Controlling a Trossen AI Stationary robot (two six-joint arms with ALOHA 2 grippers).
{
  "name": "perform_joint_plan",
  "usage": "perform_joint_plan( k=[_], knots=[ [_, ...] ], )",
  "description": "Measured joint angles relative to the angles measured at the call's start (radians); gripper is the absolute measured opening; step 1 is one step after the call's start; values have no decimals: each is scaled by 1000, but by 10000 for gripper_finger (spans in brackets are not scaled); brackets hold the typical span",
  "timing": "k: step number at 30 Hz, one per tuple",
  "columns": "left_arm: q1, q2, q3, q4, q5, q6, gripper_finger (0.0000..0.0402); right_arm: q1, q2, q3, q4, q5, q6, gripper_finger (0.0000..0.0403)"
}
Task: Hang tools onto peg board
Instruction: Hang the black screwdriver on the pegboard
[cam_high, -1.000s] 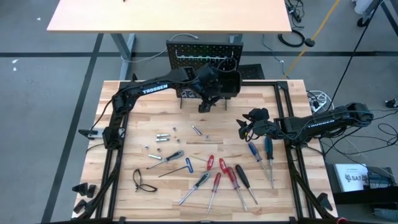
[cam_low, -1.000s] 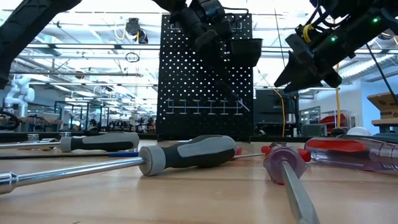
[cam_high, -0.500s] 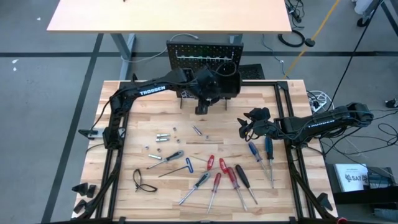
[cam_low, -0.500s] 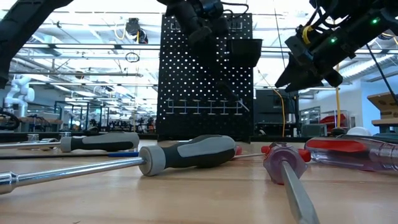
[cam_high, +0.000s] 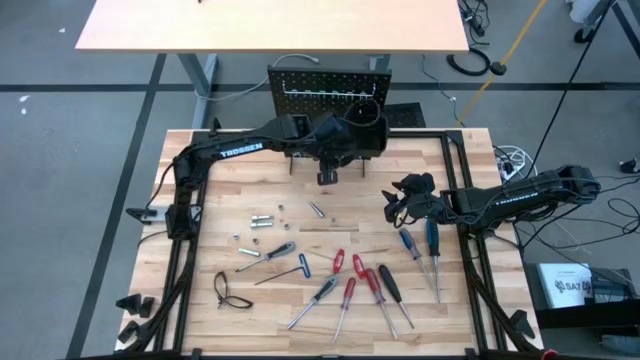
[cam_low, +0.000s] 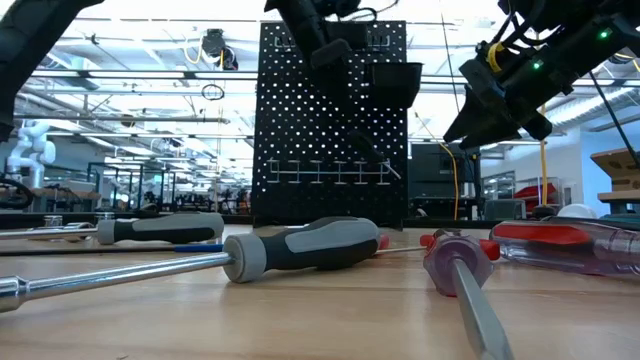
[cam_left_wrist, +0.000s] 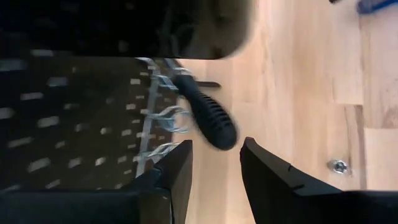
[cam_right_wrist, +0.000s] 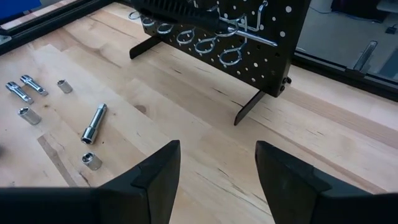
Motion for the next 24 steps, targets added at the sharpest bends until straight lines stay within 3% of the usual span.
perform_joint_plan(
  k=[8, 11, 15, 20, 24],
  knots=[
    [22, -57, 0, -3, -16, -31, 136, 0, 0, 0, -2, -1, 1, 199],
    [16, -67, -38, 21, 33, -45, 136, 0, 0, 0, -2, -1, 0, 199],
    [2, -185, -285, 197, 50, -63, 136, 0, 0, 0, -13, -2, -1, 199],
    [-35, -404, -609, 511, -74, -145, 136, 0, -6, 0, -40, 0, 6, 199],
    [-69, -434, -732, 708, -84, -148, 136, -2, -1, 0, -19, 9, -5, 199]
  ],
)
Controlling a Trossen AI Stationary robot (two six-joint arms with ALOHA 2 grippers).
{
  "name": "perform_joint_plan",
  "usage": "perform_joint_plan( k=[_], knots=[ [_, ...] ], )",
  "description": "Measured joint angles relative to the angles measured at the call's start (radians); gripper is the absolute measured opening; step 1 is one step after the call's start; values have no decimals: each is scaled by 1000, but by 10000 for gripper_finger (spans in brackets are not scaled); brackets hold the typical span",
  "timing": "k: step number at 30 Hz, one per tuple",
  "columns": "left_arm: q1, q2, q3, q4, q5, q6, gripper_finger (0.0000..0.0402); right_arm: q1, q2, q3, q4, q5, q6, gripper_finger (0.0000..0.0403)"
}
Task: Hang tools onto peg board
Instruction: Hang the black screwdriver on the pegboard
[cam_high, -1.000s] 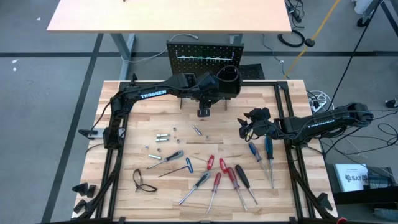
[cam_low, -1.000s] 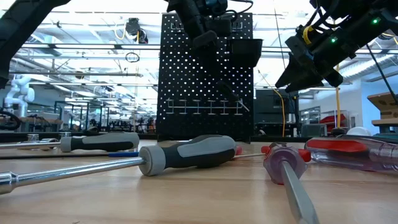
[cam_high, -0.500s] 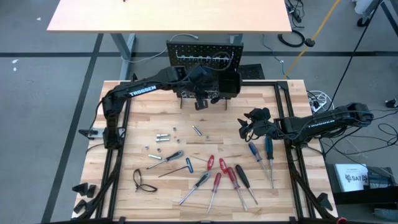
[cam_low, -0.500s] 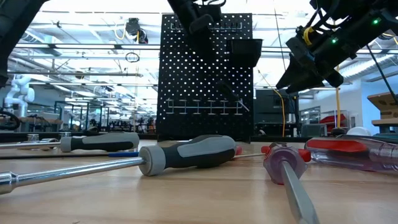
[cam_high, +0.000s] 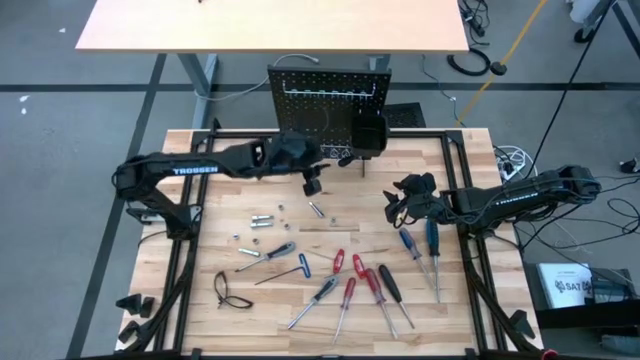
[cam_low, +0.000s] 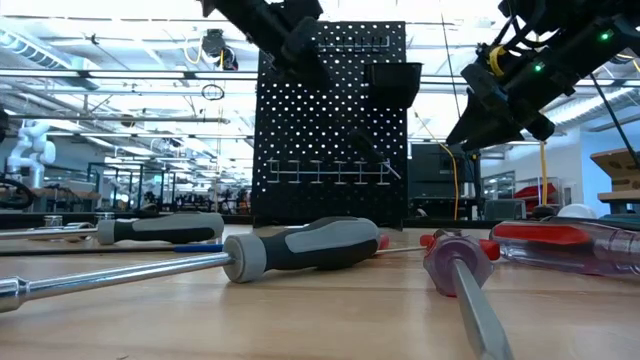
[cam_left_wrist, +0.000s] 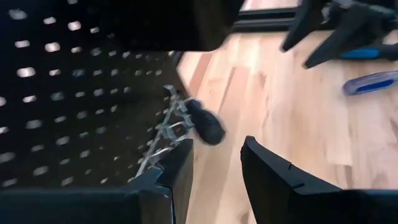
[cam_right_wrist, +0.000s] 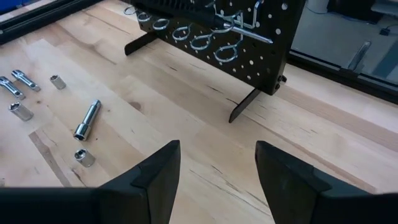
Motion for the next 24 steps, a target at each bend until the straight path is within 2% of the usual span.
perform_joint_plan(
  k=[9, 24],
  knots=[
    [5, 82, -24, 124, 167, -26, 136, 0, 0, 0, 4, 8, -4, 199],
    [18, 107, -23, 117, 168, 15, 137, 0, 0, 0, 3, 14, -18, 199]
  ],
)
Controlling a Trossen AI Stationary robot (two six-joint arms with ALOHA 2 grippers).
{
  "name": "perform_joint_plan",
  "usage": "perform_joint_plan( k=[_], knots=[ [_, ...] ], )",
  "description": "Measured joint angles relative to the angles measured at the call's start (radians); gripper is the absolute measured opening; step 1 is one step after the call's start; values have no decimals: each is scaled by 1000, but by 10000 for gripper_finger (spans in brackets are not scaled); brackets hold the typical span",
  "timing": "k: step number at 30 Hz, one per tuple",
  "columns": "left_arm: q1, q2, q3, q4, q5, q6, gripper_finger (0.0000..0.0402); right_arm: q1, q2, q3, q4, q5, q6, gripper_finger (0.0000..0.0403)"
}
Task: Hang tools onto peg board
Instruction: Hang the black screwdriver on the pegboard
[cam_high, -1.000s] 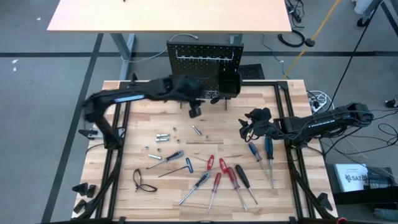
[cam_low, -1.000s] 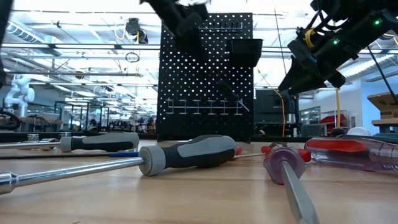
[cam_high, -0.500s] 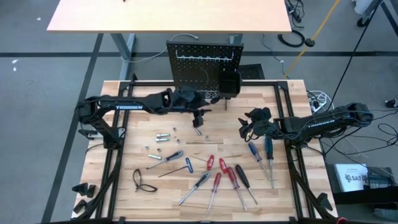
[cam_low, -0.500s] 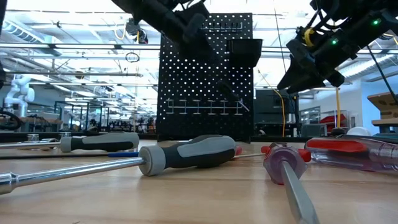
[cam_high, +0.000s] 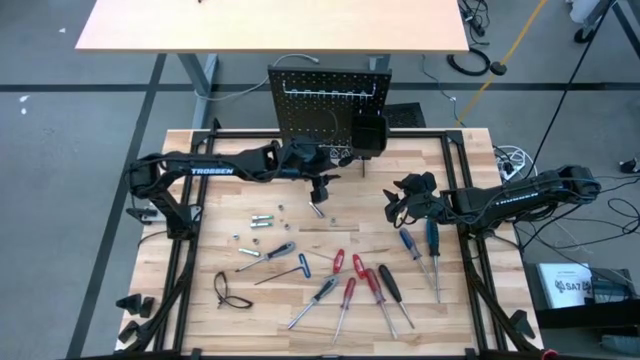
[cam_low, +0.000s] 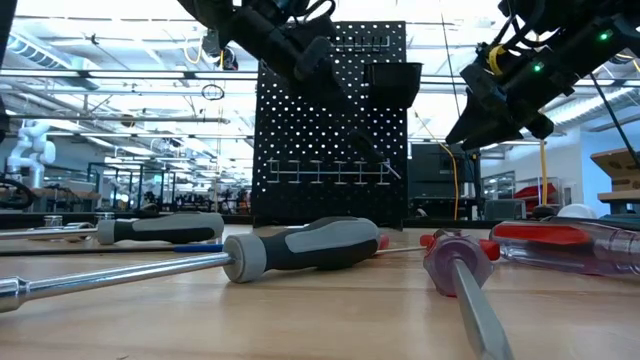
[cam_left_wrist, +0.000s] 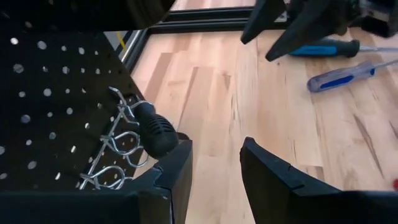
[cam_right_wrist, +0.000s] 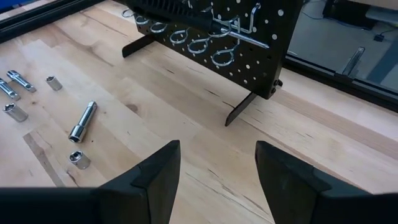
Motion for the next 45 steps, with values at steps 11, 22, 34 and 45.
perform_joint_plan(
  k=[11, 22, 34, 45],
  knots=[
    [-1, 28, 0, 6, -7, 38, 250, 0, 0, 0, -4, 0, -6, 199],
    [-30, 82, 0, 70, -55, 37, 316, 0, 0, 0, -9, -4, -24, 199],
    [-26, 115, 2, 143, -61, 39, 316, 0, -1, 0, -11, 26, -42, 199],
    [-26, 127, 12, 188, -185, 69, 314, 0, -8, 0, -14, 28, -46, 199]
  ],
)
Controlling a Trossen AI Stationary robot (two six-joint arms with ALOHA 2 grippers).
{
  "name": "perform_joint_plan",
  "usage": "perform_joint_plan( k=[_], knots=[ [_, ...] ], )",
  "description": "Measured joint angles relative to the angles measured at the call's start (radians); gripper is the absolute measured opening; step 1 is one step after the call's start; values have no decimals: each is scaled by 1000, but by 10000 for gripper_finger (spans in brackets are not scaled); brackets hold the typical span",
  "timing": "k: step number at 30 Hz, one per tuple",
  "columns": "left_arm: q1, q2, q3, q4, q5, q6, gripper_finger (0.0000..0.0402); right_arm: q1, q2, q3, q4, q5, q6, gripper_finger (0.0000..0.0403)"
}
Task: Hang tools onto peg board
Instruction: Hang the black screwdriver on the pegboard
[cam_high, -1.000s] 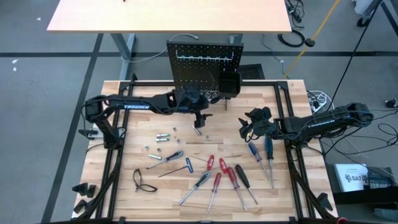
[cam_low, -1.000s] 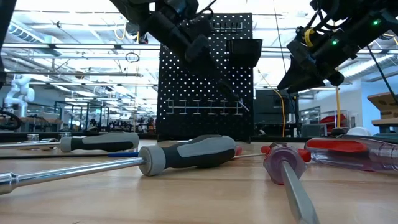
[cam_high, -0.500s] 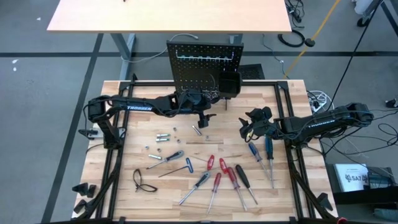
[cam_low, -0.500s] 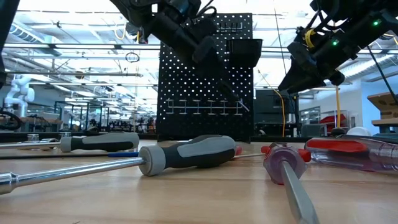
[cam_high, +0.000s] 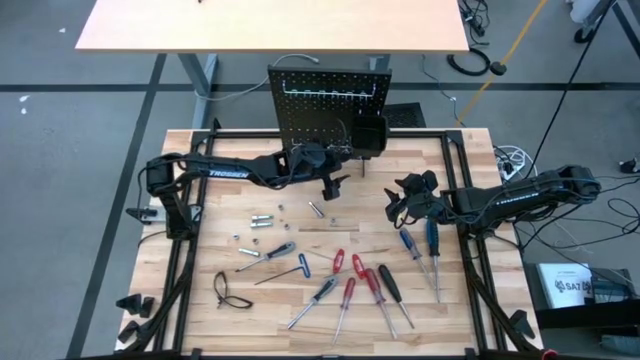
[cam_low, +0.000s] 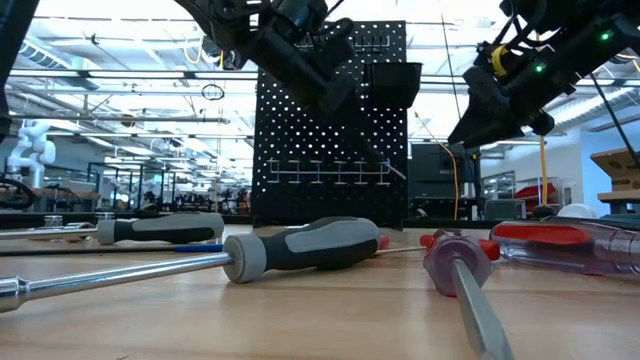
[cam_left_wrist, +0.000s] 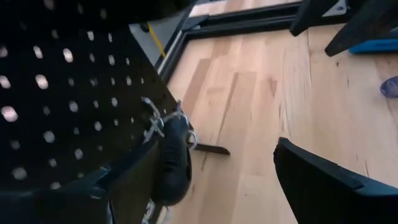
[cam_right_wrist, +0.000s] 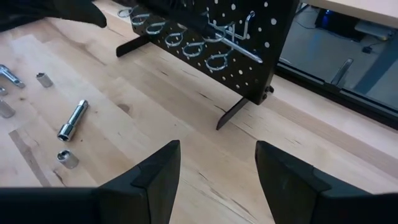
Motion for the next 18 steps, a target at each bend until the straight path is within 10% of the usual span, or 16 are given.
perform_joint_plan(
  k=[18],
  knots=[
    [45, 10, 2, 27, 23, -29, 313, -19, -1, 0, -1, -1, -1, 199]
  ],
)
